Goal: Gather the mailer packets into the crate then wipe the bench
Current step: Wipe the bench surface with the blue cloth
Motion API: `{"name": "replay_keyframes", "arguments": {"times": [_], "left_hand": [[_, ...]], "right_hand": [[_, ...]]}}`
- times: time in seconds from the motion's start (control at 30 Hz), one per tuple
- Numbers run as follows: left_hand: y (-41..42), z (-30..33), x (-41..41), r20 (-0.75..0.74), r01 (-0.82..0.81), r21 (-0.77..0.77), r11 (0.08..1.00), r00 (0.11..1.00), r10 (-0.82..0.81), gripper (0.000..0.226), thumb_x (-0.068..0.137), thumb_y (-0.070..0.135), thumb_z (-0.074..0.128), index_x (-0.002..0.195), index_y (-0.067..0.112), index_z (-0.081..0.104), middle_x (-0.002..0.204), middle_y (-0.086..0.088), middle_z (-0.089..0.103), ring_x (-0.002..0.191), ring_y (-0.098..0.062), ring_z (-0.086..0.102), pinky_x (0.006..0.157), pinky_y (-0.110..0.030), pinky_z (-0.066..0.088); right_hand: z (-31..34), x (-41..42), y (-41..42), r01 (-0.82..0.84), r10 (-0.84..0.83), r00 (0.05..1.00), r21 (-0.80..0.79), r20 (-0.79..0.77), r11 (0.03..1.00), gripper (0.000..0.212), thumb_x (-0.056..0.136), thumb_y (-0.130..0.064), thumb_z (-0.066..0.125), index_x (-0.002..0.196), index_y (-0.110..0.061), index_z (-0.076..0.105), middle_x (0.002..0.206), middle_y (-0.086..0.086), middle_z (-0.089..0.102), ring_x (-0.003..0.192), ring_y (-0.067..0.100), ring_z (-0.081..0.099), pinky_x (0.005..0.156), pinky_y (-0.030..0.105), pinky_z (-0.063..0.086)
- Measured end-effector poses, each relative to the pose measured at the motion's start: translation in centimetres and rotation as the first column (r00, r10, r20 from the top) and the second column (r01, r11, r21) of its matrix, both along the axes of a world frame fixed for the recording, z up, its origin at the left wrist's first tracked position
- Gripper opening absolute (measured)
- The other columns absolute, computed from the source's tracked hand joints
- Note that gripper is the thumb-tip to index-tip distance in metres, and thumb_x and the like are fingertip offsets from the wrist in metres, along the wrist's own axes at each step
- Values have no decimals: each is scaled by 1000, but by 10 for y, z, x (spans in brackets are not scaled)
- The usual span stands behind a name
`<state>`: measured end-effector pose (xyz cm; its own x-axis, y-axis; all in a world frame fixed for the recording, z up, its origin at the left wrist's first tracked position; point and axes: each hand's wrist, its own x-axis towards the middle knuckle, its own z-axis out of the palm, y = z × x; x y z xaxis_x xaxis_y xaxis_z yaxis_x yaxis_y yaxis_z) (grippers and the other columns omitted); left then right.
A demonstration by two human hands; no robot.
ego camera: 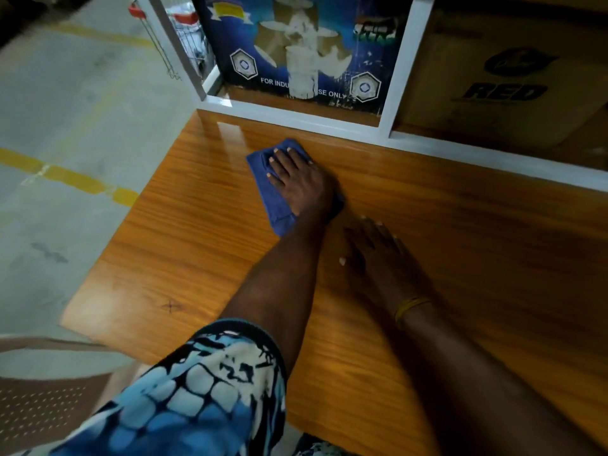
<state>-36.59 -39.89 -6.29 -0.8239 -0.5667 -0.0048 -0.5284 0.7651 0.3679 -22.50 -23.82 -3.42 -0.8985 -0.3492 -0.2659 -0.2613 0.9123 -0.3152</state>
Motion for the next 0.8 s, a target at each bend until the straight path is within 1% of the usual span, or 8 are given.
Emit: {"name": "replay_keyframes", "arguments": {"times": [0.1, 0.2, 0.33, 0.4, 0.5, 0.57, 0.63, 0.8], "left_hand": [[7, 3, -17, 17, 88, -7, 996, 996, -88, 59, 104, 34, 26, 157, 10, 18, 165, -14, 10, 152, -33, 5, 121, -52, 1], [9, 4, -23, 26, 227, -17, 974, 974, -226, 60, 103, 35, 26, 157, 10, 18, 164, -14, 10, 152, -33, 5, 122, -52, 2], [3, 3, -18, 63, 475, -60, 878, 879, -472, 60, 104, 39, 21, 157, 13, 16, 165, -13, 8, 152, -31, 1, 123, -50, 1], [0, 2, -11, 97, 650, -78, 756, 760, -643, 58, 105, 40, 19, 158, 15, 14, 166, -10, 6, 153, -28, 0, 123, -50, 3], [-6, 2, 4, 144, 884, -86, 460, 468, -872, 55, 106, 39, 23, 158, 20, 15, 166, -7, 7, 153, -26, 1, 123, -50, 3], [-9, 3, 21, 161, 952, -88, 294, 305, -939, 56, 106, 39, 24, 158, 21, 14, 166, -6, 7, 153, -26, 1, 123, -46, 0], [-11, 4, 43, 162, 973, -91, 210, 223, -961, 57, 105, 39, 25, 157, 21, 15, 166, -6, 9, 153, -26, 1, 122, -45, -1], [-18, 7, 109, 131, 987, -117, 107, 122, -984, 61, 101, 43, 22, 155, 15, 28, 163, -9, 19, 151, -31, 10, 121, -47, 4]], "right_hand": [[-1, -6, 3, -13, 13, 1000, 14, 10, 1000, 65, 99, -56, 35, 156, -39, 8, 165, -8, -12, 152, 19, -8, 123, 41, 3], [-1, -6, 2, -5, 5, 1000, 0, 13, 1000, 66, 98, -56, 38, 155, -39, 10, 165, -8, -10, 152, 19, -7, 123, 40, 3], [4, -3, 4, -17, 18, 1000, -45, 17, 999, 65, 99, -52, 42, 156, -35, 16, 166, -6, -5, 152, 21, -4, 123, 41, 5], [7, -1, 7, -21, 23, 999, -57, 39, 998, 64, 100, -51, 43, 156, -35, 16, 166, -6, -5, 152, 20, -4, 123, 41, 4], [10, 5, 15, -19, 22, 997, -40, 73, 999, 65, 100, -51, 42, 156, -35, 13, 166, -5, -7, 152, 20, -6, 123, 39, 2], [13, 14, 21, -11, 13, 995, -23, 95, 1000, 65, 100, -50, 42, 156, -34, 13, 166, -5, -6, 152, 20, -6, 122, 37, 1], [13, 25, 29, 0, 0, 995, -4, 98, 1000, 66, 99, -52, 42, 156, -34, 14, 166, -4, -5, 152, 21, -5, 123, 38, 2], [13, 59, 47, -31, 23, 995, 75, 101, 997, 67, 98, -53, 40, 156, -32, 13, 166, -1, -3, 153, 23, -3, 124, 40, 6]]}}
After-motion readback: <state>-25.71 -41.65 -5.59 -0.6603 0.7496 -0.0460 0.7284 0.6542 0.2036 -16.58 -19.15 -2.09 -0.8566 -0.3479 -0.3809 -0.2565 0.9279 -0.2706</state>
